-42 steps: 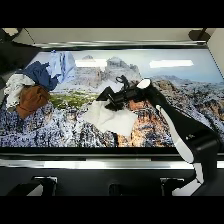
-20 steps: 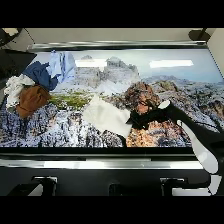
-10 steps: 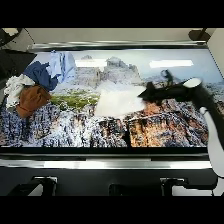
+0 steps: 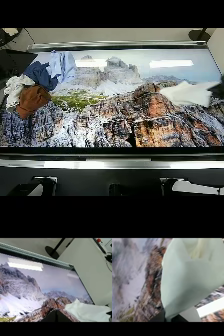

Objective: Fold the shirts.

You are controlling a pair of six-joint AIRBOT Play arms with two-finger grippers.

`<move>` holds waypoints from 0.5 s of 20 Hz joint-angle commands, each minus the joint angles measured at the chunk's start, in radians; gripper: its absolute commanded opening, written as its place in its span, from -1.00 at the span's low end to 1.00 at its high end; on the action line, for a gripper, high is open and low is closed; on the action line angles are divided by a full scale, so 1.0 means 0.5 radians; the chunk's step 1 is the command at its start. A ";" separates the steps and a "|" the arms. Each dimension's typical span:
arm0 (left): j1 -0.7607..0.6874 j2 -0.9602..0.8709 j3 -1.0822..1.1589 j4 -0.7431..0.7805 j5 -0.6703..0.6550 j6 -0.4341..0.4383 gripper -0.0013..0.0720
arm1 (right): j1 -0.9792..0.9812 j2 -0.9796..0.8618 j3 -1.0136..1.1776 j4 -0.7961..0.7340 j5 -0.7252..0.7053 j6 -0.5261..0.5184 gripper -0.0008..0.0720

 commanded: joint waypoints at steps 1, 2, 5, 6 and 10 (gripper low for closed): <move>0.001 -0.002 -0.001 0.000 0.001 0.000 -0.88 | -0.430 -0.002 -0.002 -0.449 0.164 0.111 -0.87; 0.001 -0.002 -0.001 0.000 0.001 0.000 -0.88 | -0.491 -0.002 -0.053 -0.601 0.220 0.120 -0.87; 0.001 -0.002 -0.001 0.000 0.001 0.000 -0.88 | -0.618 0.001 -0.343 -1.002 0.329 0.120 -0.87; 0.001 -0.002 -0.001 0.000 0.001 -0.001 -0.88 | -0.654 0.001 -0.454 -1.061 0.341 0.130 -0.87; 0.001 -0.002 -0.001 0.000 0.002 -0.002 -0.88 | -0.712 0.018 -0.838 -1.099 0.210 0.123 -0.87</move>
